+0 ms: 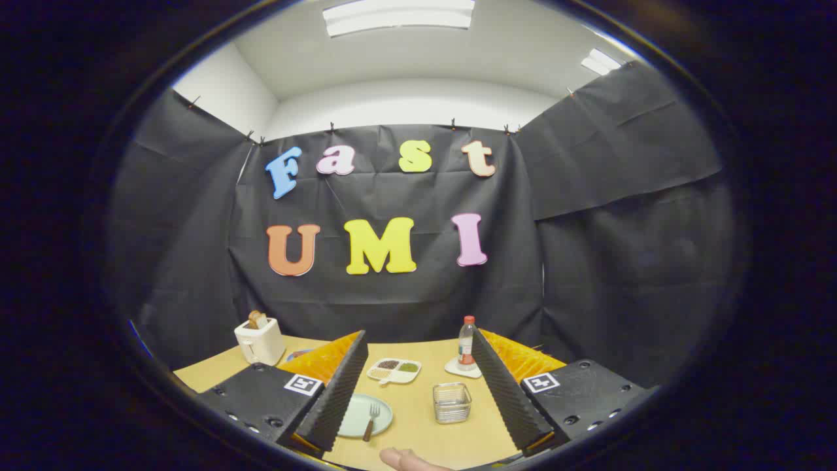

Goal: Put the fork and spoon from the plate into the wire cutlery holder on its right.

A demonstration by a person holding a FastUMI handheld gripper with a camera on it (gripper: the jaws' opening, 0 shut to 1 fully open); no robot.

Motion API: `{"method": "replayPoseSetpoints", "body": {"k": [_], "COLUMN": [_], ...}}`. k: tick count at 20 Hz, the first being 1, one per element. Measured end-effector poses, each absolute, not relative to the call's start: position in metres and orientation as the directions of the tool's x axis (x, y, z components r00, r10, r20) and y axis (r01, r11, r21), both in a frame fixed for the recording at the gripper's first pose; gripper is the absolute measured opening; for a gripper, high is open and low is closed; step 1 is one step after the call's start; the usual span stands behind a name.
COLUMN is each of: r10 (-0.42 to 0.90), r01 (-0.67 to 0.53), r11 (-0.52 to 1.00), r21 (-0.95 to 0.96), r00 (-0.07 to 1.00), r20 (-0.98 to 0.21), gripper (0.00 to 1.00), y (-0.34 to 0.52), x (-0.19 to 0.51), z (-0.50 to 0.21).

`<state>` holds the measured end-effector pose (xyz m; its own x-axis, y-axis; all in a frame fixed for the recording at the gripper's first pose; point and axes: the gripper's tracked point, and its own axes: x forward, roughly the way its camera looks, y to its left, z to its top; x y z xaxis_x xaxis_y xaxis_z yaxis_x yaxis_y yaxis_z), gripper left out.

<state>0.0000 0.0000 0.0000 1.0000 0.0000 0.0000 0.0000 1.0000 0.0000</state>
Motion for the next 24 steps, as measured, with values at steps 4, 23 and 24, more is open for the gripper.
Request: {"method": "replayPoseSetpoints", "body": {"k": [4, 23, 24], "r10": [0.003, 0.03, 0.029], "r01": [-0.003, -0.04, -0.04], "r11": [1.0, 0.999, 0.999], "r21": [-0.031, -0.035, -0.036], "r00": [1.0, 0.969, 0.963], "r20": [-0.01, -0.244, -0.267], "gripper": [0.95, 0.96, 0.96], "y": [0.01, 0.042, 0.044], "x": [-0.003, 0.045, 0.05], "z": [-0.002, -0.078, -0.087]}}
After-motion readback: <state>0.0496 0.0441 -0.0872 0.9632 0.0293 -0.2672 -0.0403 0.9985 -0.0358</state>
